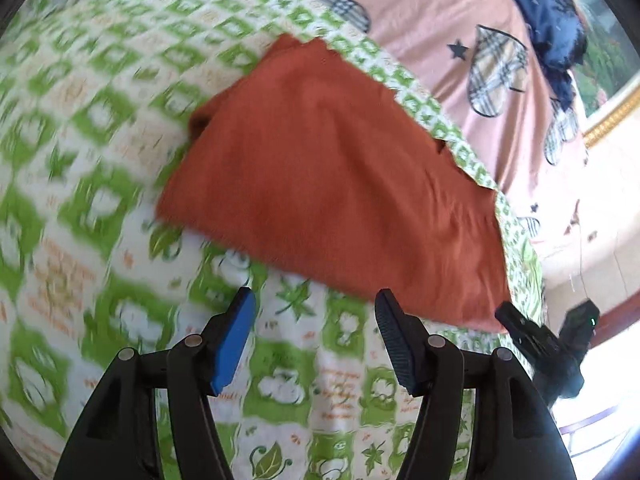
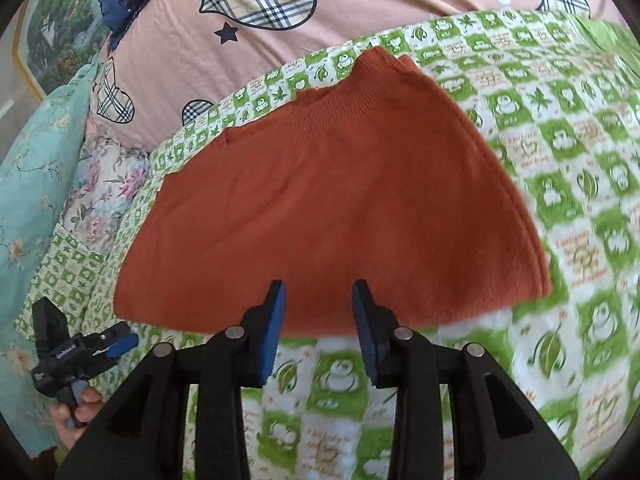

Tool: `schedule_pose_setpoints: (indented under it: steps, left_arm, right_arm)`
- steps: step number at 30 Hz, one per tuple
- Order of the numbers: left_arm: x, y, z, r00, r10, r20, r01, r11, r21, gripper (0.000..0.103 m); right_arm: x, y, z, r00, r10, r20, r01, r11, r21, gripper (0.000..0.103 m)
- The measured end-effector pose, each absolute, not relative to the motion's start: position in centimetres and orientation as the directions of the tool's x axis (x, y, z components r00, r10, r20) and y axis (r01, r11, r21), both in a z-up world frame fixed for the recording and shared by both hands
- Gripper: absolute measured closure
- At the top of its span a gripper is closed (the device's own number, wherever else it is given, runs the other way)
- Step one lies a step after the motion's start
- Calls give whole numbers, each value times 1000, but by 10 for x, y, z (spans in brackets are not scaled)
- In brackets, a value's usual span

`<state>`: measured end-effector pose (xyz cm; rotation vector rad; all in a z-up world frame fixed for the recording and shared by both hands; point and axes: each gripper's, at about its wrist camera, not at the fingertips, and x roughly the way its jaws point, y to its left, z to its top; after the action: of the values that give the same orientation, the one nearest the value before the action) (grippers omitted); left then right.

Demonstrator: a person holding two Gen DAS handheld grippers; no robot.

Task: Fold small clothes
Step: 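Open both grippers and release the folded sweater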

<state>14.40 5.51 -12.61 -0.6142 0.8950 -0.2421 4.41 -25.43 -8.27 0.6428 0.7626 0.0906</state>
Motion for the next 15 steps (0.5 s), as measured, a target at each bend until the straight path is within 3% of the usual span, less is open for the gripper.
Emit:
schedule_pose_setpoints:
  steps: [8, 15]
  left_arm:
    - [159, 65, -130, 665, -415, -621, -104, 772, -627, 34]
    - [197, 72, -125, 718, -310, -623, -177, 784, -595, 34]
  right_arm:
    - [37, -246, -79, 728, 314, -609, 146, 798, 585, 66]
    - [49, -249, -78, 725, 333, -603, 131, 793, 595, 66]
